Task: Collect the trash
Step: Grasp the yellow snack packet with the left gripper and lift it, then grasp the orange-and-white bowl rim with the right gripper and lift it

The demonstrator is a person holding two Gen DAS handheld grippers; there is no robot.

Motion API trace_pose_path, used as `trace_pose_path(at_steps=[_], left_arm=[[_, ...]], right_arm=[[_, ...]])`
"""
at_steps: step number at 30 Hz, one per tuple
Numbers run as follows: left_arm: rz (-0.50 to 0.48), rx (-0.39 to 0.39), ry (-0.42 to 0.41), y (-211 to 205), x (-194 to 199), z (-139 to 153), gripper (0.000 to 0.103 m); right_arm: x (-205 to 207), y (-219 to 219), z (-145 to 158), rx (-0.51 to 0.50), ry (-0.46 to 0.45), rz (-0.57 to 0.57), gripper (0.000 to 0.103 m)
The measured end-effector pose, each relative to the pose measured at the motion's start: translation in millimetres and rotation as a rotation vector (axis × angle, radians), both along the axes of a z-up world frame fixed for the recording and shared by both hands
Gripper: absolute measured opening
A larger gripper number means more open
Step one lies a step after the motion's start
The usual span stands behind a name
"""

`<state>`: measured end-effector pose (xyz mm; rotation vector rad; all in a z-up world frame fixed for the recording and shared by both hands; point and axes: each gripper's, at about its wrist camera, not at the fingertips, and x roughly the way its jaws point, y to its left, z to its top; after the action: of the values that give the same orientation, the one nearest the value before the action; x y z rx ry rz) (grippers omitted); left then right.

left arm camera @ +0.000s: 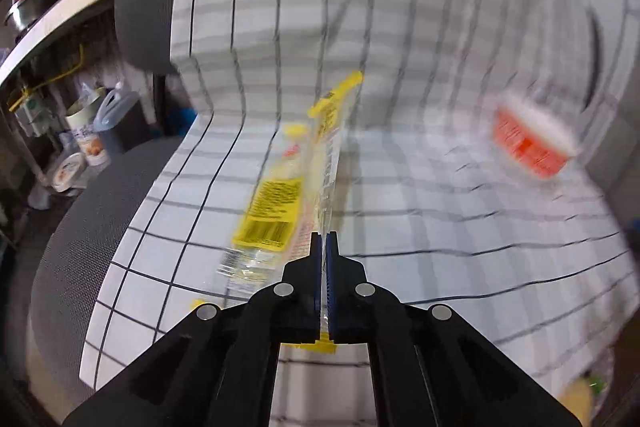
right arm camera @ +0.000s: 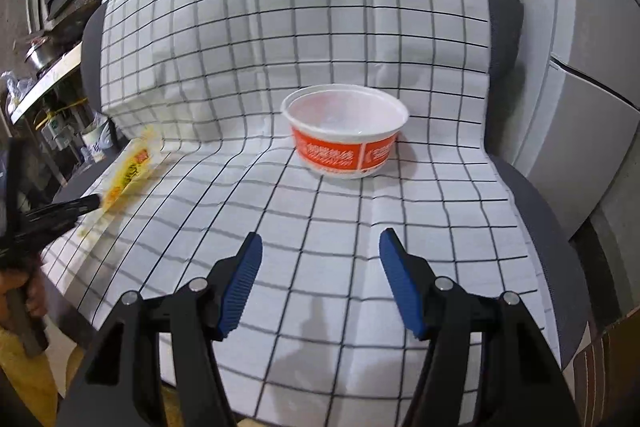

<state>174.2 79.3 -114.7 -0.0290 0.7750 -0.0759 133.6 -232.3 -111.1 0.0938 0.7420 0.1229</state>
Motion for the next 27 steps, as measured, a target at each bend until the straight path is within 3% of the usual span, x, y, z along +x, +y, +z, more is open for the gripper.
trace_pose_path(at_steps=[3,8,10,13,16,22,27], left_arm=[[-0.044,-0.078,-0.063,-14.7,-22.2,26.4,0.002],[-0.074,-0.130,-0.112,-46.6,-33.6,44.2,0.002],[-0.079,-0.117,-0.123,-61.3,-30.7,43.2,0.002],[-0.090,-0.107,-0.108,-77.2,-21.2,37.3,0.002],[-0.085,-0.077,-0.104,-84.7,-13.3,31.0,0.002],[-0.081,-0.059,-0.088,-87.7,-5.9,24.4,0.002],[-0.078,-0.049,-0.077,-87.2,-7.9,22.0,0.002]], right_arm=[[11.4,-11.8,0.3,0.009,-0.001,-0.030,0.064],[39.0,-32.2,4.6,0.008,-0.024,-0.108,0.067],[54.6,-39.0,4.9,0.005,-0.032,-0.135,0.066],[82.4,-47.8,-0.7,0.036,-0.011,-0.151,0.051],[107.0,-52.3,-9.2,0.065,0.007,-0.152,0.046],[150.1,-60.6,-30.8,0.124,0.069,-0.197,0.045],[156.1,-57.5,-40.8,0.171,0.100,-0.199,0.041]])
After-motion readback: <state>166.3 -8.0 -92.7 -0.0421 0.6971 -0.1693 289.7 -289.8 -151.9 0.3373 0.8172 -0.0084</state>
